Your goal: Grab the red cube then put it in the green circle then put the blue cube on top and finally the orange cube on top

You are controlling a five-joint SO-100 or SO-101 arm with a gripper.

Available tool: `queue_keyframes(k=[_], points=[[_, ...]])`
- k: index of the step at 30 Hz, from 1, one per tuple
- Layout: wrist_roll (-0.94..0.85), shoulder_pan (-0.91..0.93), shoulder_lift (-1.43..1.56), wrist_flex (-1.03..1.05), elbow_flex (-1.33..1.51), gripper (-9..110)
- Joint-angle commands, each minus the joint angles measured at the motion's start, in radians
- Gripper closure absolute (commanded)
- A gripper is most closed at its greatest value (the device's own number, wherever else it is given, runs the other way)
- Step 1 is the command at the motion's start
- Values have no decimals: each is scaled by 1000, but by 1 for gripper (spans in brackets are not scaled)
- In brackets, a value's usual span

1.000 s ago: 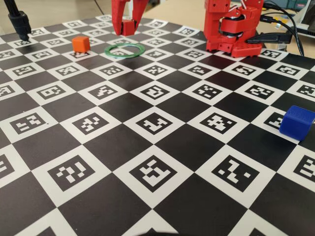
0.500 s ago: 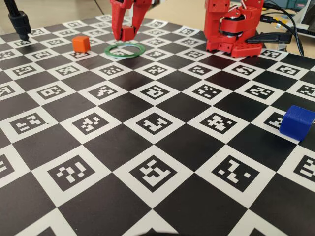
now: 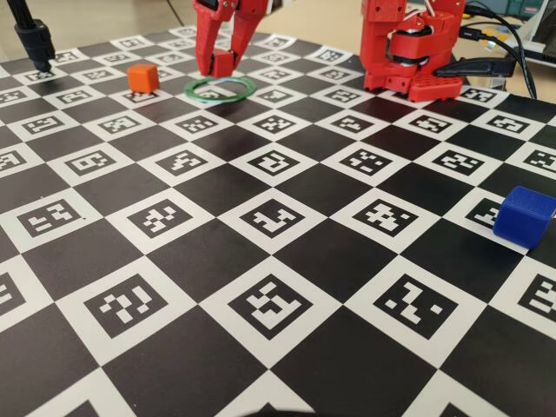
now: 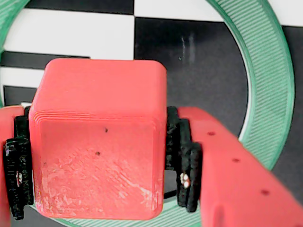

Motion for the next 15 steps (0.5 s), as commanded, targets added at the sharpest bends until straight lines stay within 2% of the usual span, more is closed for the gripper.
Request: queue_keyframes(k=[1,15], points=[[-3,11,-6,-25,-20,103],[20,11,-75,-23,-67,103]])
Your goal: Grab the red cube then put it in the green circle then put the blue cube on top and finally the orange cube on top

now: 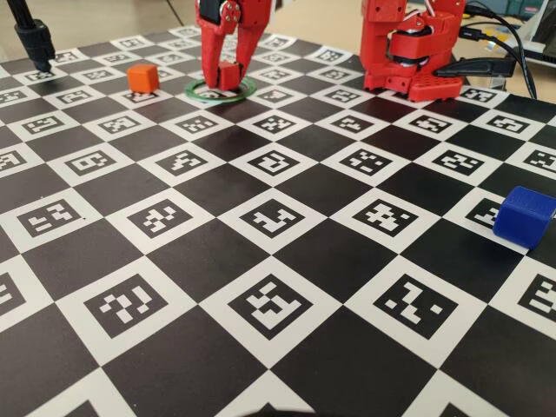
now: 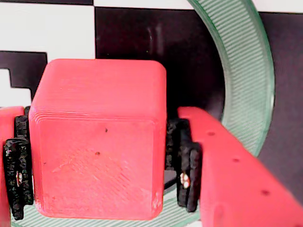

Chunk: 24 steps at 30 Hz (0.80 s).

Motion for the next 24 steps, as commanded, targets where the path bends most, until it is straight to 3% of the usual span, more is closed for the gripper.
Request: queue_keyframes(k=[1,24], points=[[8,11,9,-12,-69,103],[15,12,-21,-38,-100,103]])
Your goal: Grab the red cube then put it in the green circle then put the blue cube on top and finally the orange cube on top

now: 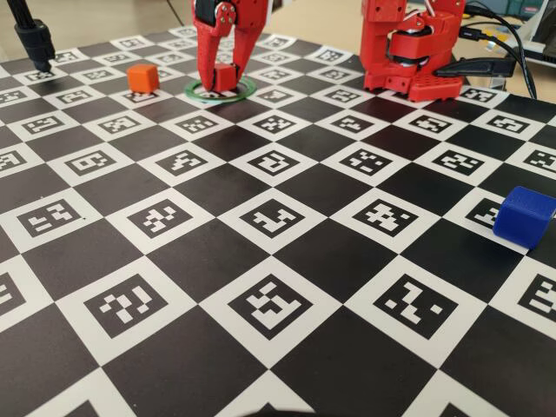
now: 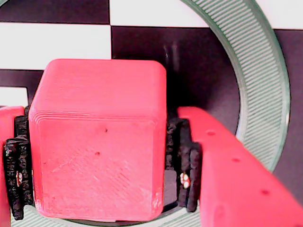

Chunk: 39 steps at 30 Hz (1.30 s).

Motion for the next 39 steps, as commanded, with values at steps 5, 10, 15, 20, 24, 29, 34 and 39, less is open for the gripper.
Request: queue_keyframes(k=[5,10,15,20,24,29,34,39], points=[[21,23,9,-35,-66,93],[18,25,12,-38,-63,82],[12,25,18,-38,-55,74],[0,25,23,-37,-49,67],[-3,25,23,-35,-48,61],[-2,26,25,-35,-46,59],[-2,26,31,-31,-46,58],[-2,25,57,-15,-51,57]])
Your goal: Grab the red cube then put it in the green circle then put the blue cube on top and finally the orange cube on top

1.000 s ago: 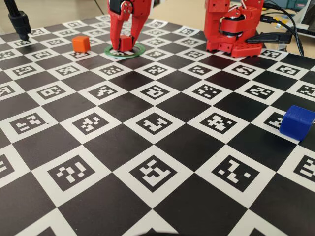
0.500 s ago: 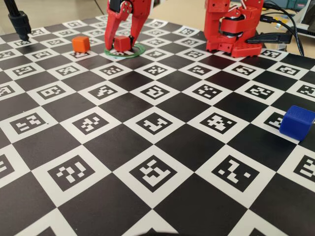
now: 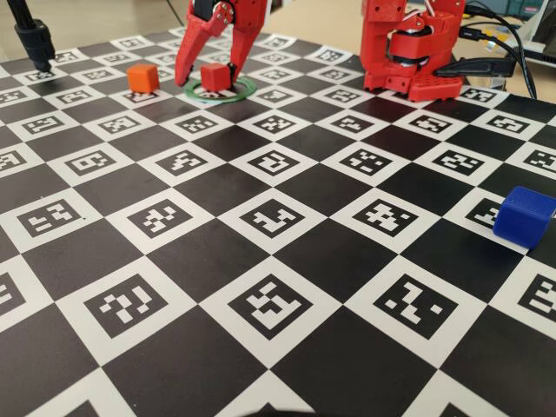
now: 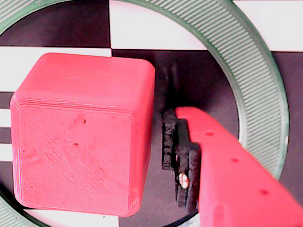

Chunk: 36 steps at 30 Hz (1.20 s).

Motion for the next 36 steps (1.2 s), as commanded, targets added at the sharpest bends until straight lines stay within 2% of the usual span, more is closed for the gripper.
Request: queue_keyframes(k=[1,26,36], points=[[-2,8,64,17,-55,57],[29,-12,167,370,-293,57],[146,-138,249,545,-344,58]])
